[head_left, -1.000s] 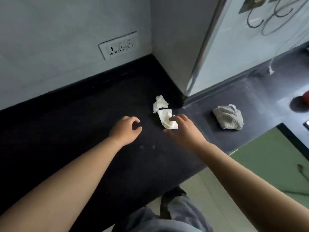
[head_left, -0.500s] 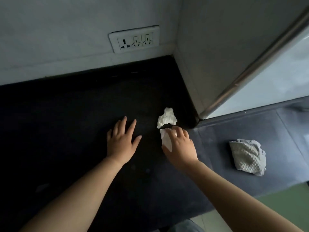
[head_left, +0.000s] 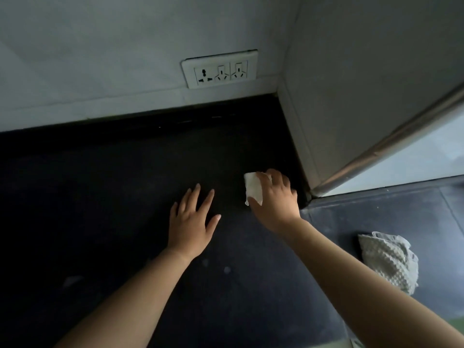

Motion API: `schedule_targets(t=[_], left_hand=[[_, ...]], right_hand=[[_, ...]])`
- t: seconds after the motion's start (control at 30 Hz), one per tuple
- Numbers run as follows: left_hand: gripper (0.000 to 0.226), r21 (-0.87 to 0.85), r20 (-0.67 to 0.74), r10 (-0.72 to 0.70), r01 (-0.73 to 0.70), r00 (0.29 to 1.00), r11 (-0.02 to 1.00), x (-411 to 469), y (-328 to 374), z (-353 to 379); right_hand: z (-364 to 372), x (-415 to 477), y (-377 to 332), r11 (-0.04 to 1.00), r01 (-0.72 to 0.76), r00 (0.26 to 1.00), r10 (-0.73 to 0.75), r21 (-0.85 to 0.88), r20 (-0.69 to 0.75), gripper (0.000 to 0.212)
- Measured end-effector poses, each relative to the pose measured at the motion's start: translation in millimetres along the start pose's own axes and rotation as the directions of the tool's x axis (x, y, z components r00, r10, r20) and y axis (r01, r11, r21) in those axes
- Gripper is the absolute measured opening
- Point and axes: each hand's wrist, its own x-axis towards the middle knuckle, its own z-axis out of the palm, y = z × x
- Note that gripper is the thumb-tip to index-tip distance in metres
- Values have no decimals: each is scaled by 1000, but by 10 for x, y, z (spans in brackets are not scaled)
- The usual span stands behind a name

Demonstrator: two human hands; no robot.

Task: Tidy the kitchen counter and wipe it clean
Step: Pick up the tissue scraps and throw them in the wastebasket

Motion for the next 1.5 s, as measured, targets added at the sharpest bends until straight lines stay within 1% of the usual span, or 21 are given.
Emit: schedule_targets(t=[0.13,0.27,0.37,0.47,0.63,0.73,0.83,0.93,1.07,1.17,1.23,1.3,1.4,1.5], left_hand=[[64,-19,-3,-3,3,1000,1000,-8,-8,16],[63,-16,-6,0,0,1000,1000,-9,-17,8],[64,-14,-5,1,-1,1000,1000,-11,-11,2],[65,-18,-4,9,-9,1000,1000,-9,-6,8],[69,-23,10,17,-17,1000,1000,3,-17,-12],[68,-48,3,30,-30,1000,998,-5,-25,-27],[61,-97,7,60,-59,998,994,14,-76,-45],[61,-98,14,116,-115,993,989,65,-145,-122],[59,-96,118,186,-176,975,980,116,-215,-277],[54,-173,120,291,-269,949,948,75,-200,-450],[50,-258,123,375,-336,919,906,-13,-118,-570],[45,-331,138,459,-396,878,857,-177,15,-676],[40,-418,189,586,-476,788,774,-536,231,-756],[31,-558,257,677,-466,690,687,-1018,443,-717]], right_hand=[[92,71,58,999,32,999,-32,23,13,62],[127,76,27,997,74,997,-74,14,34,56],[157,-76,51,994,106,993,-105,-22,47,54],[195,-330,128,993,108,994,-106,-42,37,53],[276,-711,205,992,52,998,-48,-119,32,53],[342,-842,171,991,-13,1000,17,-130,25,55],[392,-957,93,997,-70,997,69,-44,-17,46],[413,-1071,28,984,-152,986,158,88,-58,31],[330,-1283,-56,887,-329,919,380,325,-108,30],[220,-1558,-144,834,-369,860,474,411,-189,25],[165,-1807,-213,798,-413,801,548,439,-242,26],[152,-2100,-279,763,-455,740,611,459,-281,26],[193,-2609,-409,682,-504,631,710,531,-313,27],[303,-3186,-569,592,-557,526,794,582,-305,29]])
